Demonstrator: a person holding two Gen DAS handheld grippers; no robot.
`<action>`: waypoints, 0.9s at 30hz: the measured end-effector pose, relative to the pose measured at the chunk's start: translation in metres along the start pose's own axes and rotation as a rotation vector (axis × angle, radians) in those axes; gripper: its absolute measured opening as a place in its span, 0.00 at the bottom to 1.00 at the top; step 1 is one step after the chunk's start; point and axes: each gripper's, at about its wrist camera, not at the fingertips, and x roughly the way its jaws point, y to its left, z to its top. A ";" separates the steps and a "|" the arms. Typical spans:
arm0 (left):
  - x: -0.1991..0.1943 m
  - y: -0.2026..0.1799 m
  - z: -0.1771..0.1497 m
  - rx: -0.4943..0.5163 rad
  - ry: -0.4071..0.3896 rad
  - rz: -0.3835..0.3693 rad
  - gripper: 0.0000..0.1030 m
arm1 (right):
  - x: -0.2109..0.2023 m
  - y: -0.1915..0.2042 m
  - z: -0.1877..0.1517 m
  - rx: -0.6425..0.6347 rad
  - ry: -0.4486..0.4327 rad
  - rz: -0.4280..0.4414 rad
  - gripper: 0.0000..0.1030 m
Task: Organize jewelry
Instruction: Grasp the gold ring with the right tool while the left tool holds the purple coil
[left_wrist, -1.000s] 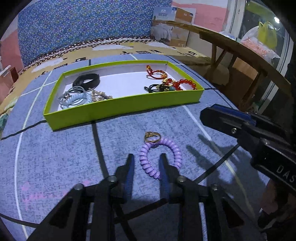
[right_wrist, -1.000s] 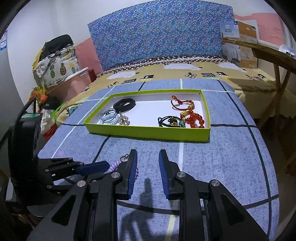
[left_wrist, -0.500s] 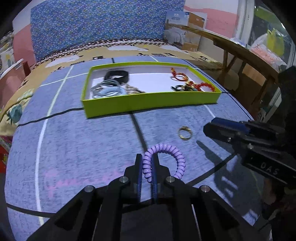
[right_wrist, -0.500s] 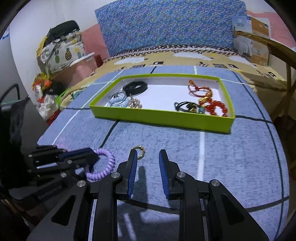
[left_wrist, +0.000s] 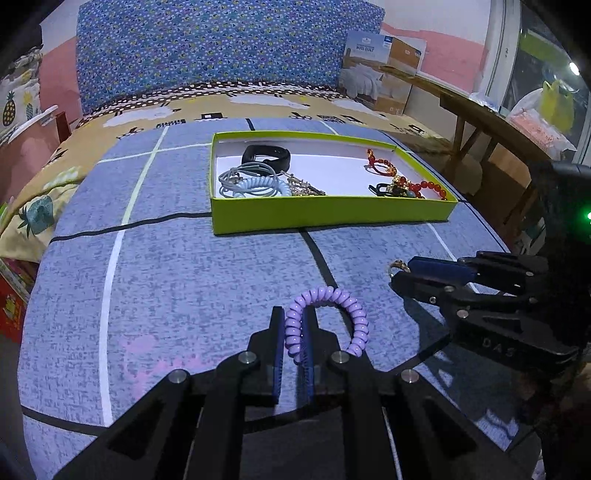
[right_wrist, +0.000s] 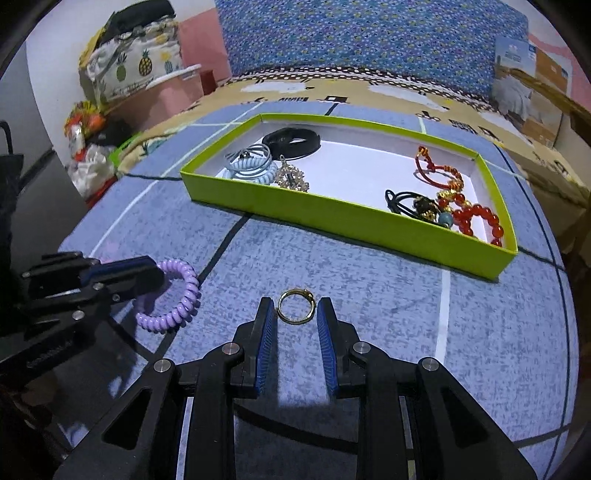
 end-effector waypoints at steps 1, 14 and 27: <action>0.000 0.001 0.000 -0.002 0.000 -0.001 0.09 | 0.001 0.001 0.001 -0.009 0.002 -0.009 0.24; -0.005 0.008 0.003 -0.009 -0.016 0.001 0.09 | -0.005 0.007 0.000 0.004 -0.031 -0.028 0.22; -0.008 -0.003 0.034 0.039 -0.075 0.008 0.09 | -0.039 -0.014 0.017 0.067 -0.158 -0.038 0.23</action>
